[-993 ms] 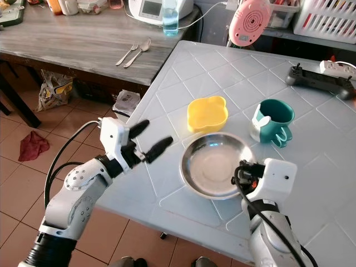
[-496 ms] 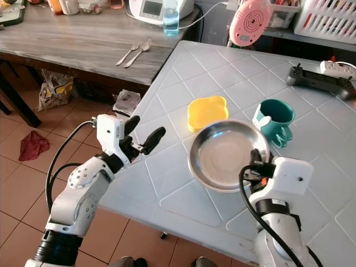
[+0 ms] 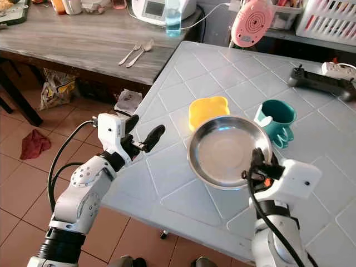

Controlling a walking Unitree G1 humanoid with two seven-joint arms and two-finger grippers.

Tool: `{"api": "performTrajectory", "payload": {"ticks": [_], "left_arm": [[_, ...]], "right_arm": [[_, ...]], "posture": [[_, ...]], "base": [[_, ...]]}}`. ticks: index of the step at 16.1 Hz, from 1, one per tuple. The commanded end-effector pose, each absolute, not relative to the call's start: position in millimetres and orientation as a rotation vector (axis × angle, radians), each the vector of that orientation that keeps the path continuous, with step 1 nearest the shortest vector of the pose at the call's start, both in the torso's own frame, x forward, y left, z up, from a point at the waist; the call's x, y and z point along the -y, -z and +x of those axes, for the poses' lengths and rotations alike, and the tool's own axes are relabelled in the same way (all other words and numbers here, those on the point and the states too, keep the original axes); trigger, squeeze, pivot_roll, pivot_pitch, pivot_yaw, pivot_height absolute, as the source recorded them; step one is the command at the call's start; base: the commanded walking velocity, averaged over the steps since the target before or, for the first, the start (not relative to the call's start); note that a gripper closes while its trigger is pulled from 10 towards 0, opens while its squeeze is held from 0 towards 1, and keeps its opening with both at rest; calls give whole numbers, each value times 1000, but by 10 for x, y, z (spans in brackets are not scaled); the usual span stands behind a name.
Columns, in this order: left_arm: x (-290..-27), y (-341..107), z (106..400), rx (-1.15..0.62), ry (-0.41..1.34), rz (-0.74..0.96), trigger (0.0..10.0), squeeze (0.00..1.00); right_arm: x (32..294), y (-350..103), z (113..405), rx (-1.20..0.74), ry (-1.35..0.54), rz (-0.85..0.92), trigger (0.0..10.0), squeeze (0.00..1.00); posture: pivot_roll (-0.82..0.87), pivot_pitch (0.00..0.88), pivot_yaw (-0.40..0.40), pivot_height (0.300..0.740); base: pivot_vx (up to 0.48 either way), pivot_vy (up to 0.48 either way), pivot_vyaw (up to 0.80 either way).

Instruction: Setting the table

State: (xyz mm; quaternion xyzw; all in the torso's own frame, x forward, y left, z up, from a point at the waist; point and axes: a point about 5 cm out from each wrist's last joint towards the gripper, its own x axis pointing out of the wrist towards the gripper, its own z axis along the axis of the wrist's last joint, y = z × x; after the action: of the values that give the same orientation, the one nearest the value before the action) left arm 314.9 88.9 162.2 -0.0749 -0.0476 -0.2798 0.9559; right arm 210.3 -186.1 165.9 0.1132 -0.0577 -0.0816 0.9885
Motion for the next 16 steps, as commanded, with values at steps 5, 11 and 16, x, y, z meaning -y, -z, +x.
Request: {"api": "performTrajectory", "payload": {"ticks": [5, 11, 16], "left_arm": [[-958, -1681, 3221, 133, 488, -119, 10000, 0], [-995, -1672, 3243, 139, 447, -104, 10000, 0], [-989, -1635, 3234, 123, 464, -92, 10000, 0]], "right_arm": [[1893, -1753, 2090, 195, 191, 417, 10000, 0], [1886, -1773, 2099, 205, 172, 522, 10000, 0], [1786, -1547, 2107, 31, 144, 510, 10000, 0]], "posture": [[-15, 115, -5, 714], [-13, 115, -5, 714], [-11, 116, -4, 714]], "base": [[0, 0, 0], [0, 0, 0], [0, 0, 0]]}}
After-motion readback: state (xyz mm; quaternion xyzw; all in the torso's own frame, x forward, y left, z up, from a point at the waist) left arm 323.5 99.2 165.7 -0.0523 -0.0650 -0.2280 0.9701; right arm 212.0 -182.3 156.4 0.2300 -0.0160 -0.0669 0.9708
